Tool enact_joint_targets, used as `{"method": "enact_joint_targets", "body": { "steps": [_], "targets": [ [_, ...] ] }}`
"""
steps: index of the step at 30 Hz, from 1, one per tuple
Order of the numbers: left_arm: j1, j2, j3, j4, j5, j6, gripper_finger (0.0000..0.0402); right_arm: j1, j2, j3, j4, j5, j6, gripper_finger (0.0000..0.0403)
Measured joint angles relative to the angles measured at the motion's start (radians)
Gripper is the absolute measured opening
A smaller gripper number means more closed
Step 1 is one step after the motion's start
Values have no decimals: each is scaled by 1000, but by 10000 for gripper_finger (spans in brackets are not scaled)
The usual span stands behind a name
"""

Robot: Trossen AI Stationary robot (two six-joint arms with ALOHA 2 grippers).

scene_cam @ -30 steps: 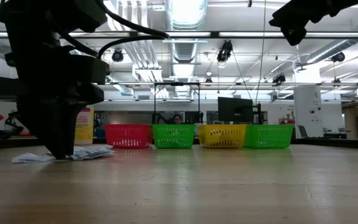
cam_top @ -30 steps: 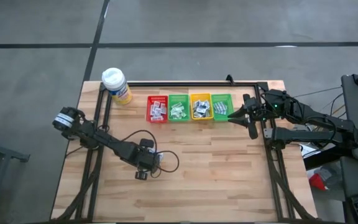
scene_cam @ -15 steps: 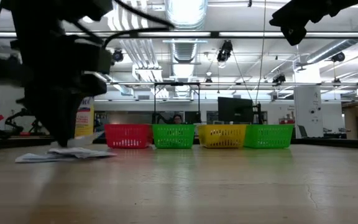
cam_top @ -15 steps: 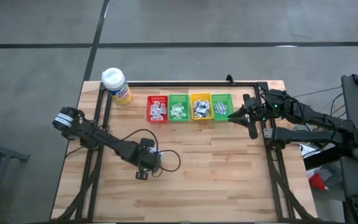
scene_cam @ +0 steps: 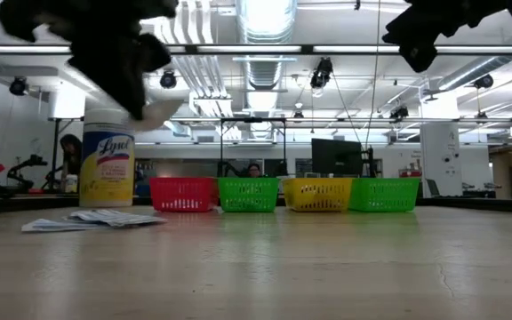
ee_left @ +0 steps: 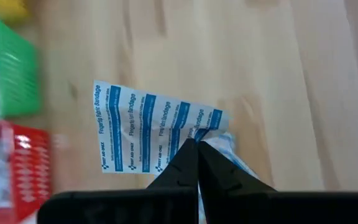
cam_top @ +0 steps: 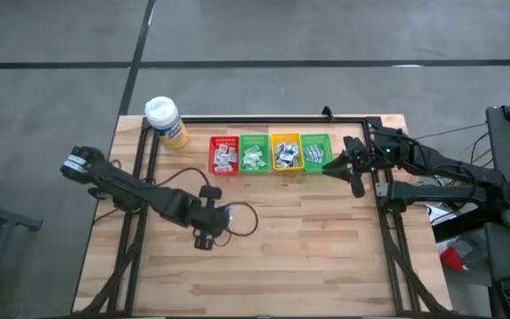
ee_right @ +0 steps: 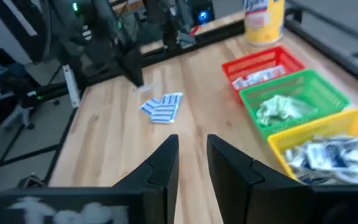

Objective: Pick & Place First Aid Supplies
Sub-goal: Put the blue fingertip bandage into the right green bin

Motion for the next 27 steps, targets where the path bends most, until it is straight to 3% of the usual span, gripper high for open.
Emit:
{"method": "enact_joint_targets", "body": {
  "steps": [6, 10, 16, 22, 27],
  "targets": [
    [46, -49, 51, 139, -26, 46, 0, 12, 101, -1, 146, -98, -17, 77],
    [81, -76, 85, 276, 25, 71, 0, 35, 184, -1, 281, -119, -102, 87],
    [165, -128, 106, 436, 320, 40, 0, 39, 272, -2, 326, -125, -128, 110],
    [269, -158, 101, 604, 688, -34, 0, 40, 338, -2, 521, -262, -92, 133],
    [309, -154, 99, 673, 820, -38, 0, 40, 417, -2, 737, -346, -13, 154]
  ]
}}
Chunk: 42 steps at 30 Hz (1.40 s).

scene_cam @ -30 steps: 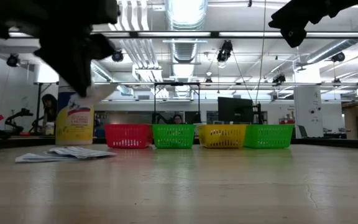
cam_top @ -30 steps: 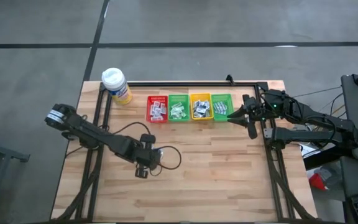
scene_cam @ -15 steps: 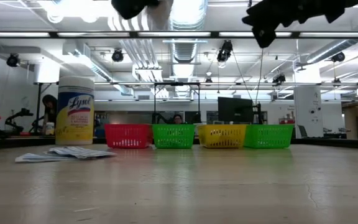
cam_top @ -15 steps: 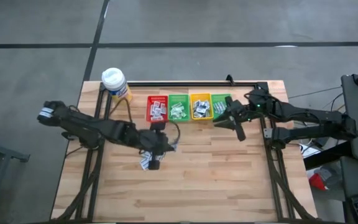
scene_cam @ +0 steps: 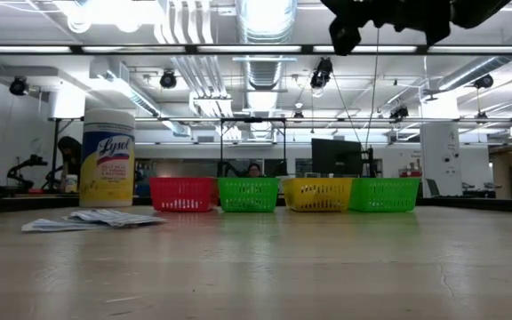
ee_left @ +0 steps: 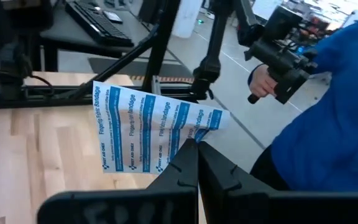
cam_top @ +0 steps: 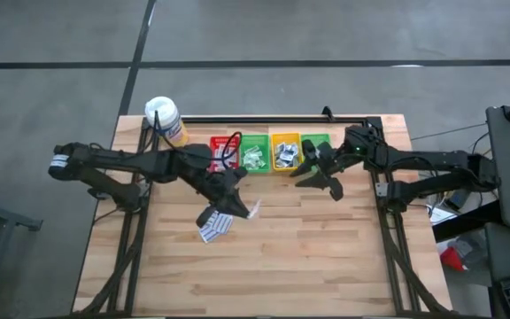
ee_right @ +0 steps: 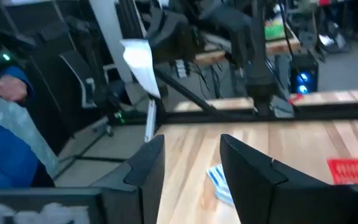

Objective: Pick & Place First Aid Supplies
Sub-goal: Put the blue fingertip bandage into the right green bin

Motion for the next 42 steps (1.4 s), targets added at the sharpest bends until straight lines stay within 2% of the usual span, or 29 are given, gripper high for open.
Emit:
{"method": "enact_joint_targets", "body": {
  "steps": [7, 13, 23, 29, 34, 42],
  "targets": [
    [8, 2, -1, 11, 31, 19, 0, 15, 114, 8, 196, -16, 105, 185],
    [11, 11, -2, 11, 34, 24, 0, 73, 232, 111, 213, -24, 105, 209],
    [13, 16, -2, 10, 38, 24, 0, 83, 414, 335, 191, -202, 114, 235],
    [13, 16, -2, 10, 39, 24, 0, 85, 499, 443, 64, -277, 104, 233],
    [19, 16, -2, 10, 35, 26, 0, 92, 558, 513, 43, -356, 110, 232],
    [37, 16, -2, 6, 27, 27, 0, 104, 578, 546, 30, -350, 102, 199]
  ]
}}
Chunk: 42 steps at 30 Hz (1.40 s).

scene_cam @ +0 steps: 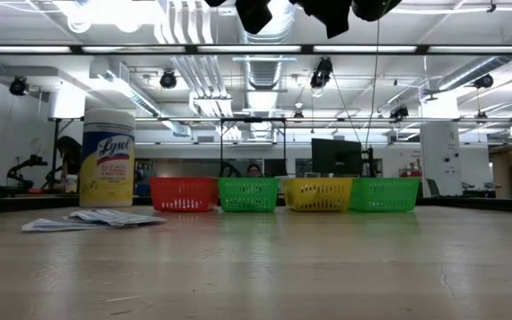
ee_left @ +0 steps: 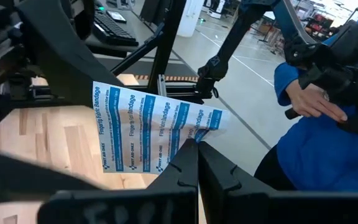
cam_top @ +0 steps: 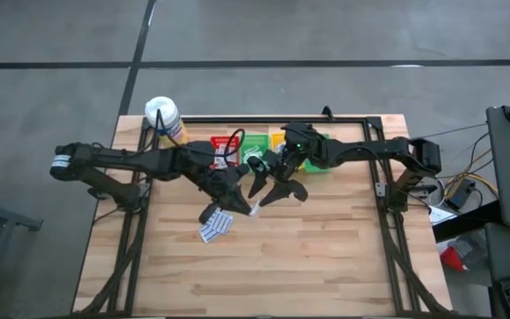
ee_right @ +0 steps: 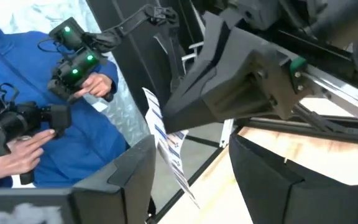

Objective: Pick & Place First Aid Supplies
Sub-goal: Put the blue fingertip bandage into the right green bin

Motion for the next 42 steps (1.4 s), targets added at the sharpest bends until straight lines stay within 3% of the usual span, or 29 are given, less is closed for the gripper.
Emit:
{"method": "enact_joint_targets", "body": {
  "steps": [5, 14, 27, 36, 42],
  "targets": [
    [5, 1, 0, -3, 0, 1, 0, 1, -5, -5, 0, 1, -2, 147],
    [17, 3, -1, -6, 3, 1, 0, 9, -7, -5, 0, -9, -15, 17],
    [16, 3, -1, -12, -40, 0, 10, 13, -7, -6, -16, -25, -18, 8],
    [17, 1, -2, -66, -39, -142, 108, 13, -7, -6, -15, -18, -18, 8],
    [17, -5, -2, -99, 20, -203, 158, 8, -8, -6, -48, 3, -27, 8]
  ]
}}
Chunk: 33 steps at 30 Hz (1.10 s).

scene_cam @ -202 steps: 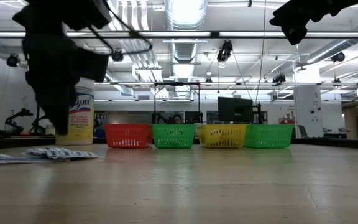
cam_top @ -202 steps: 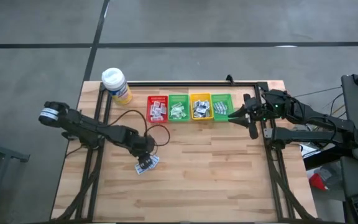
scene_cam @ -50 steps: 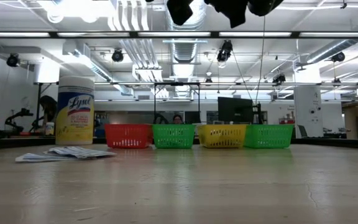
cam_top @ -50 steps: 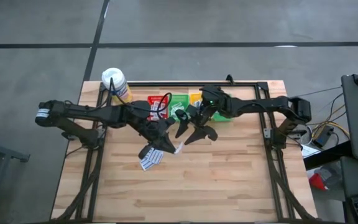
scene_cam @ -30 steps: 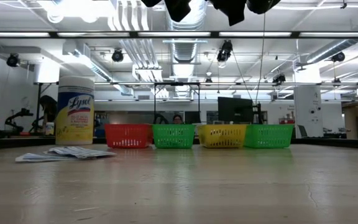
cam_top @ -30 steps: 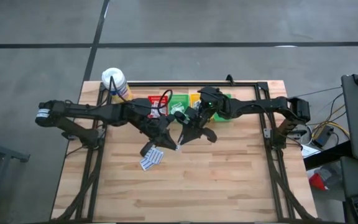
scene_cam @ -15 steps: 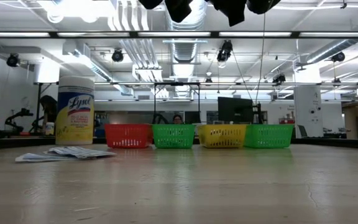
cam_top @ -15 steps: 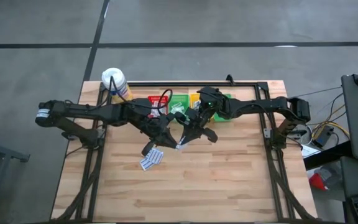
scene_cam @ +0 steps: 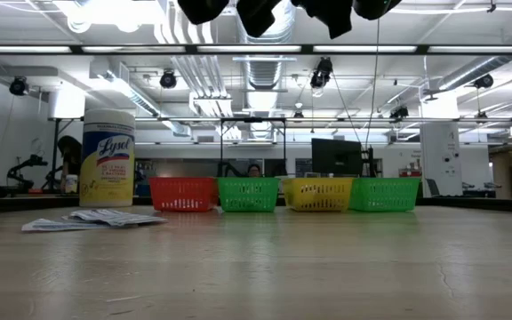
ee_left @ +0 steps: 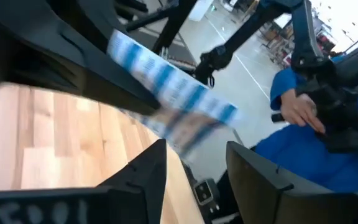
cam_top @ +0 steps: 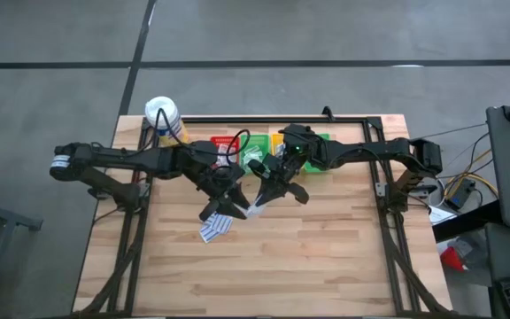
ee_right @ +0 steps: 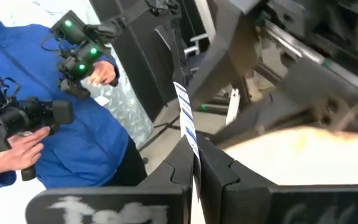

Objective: Pick & Place First Aid Supplies
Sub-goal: Put the blue fingertip bandage into the right green bin

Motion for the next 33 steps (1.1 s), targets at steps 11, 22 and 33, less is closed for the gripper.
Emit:
{"method": "enact_joint_targets", "body": {
  "steps": [11, 22, 33],
  "targets": [
    [-7, -61, 0, -401, -114, -7, 161, -87, -45, 50, -644, 300, -294, 8],
    [-38, -71, -109, -551, -355, 26, 161, -189, -53, 131, -1215, 1084, -426, 8],
    [-38, -76, -320, -344, -354, -94, 161, -376, -25, 76, -1332, 1124, -238, 8]
  ]
}}
